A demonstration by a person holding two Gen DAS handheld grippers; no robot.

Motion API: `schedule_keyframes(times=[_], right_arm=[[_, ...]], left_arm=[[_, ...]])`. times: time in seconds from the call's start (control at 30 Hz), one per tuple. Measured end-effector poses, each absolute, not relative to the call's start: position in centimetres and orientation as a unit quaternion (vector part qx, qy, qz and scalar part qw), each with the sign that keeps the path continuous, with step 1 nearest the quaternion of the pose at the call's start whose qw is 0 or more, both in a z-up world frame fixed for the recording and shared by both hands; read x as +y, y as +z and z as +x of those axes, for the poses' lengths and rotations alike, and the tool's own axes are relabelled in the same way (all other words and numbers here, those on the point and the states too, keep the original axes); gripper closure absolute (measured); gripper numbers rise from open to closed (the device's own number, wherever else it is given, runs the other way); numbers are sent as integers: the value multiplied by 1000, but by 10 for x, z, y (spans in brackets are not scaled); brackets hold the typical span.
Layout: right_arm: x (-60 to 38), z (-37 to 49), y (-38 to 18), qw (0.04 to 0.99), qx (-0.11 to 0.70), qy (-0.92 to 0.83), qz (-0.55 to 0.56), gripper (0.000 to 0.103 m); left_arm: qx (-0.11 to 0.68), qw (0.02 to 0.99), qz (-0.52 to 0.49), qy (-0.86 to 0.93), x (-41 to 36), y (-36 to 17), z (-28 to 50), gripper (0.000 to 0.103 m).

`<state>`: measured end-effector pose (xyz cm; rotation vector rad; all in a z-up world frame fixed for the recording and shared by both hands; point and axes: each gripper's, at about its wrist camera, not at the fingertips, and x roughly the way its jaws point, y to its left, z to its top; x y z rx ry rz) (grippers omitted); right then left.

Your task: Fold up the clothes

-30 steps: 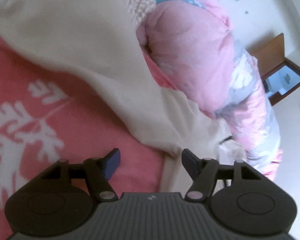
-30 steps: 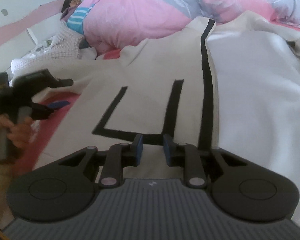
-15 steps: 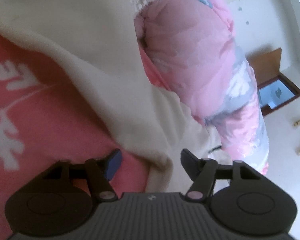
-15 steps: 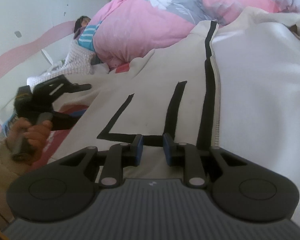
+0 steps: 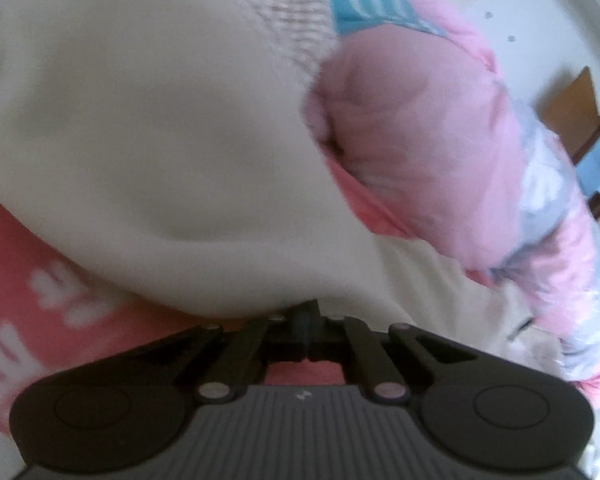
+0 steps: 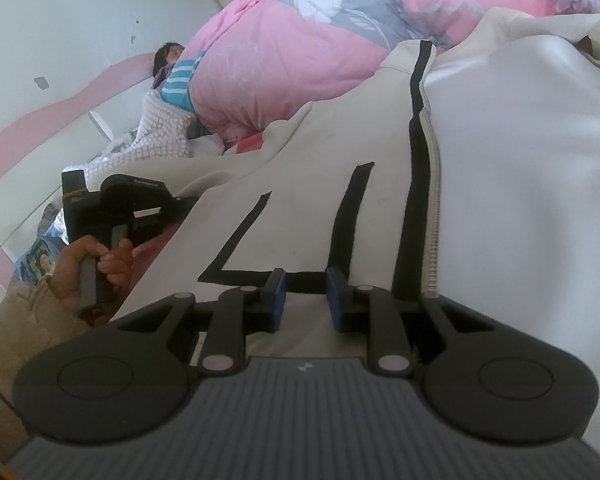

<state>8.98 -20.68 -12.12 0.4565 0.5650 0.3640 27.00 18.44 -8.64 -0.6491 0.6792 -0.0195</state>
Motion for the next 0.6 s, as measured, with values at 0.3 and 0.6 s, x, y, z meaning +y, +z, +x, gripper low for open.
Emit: schedule_keyframes(times=[0.3, 0.6], right_arm=[[-208, 90, -122, 918, 273, 179, 226, 83], [-208, 91, -123, 918, 272, 178, 226, 83]], left_arm=[[359, 828, -423, -86, 200, -91, 262, 68], [393, 803, -429, -126, 179, -88, 262, 44]])
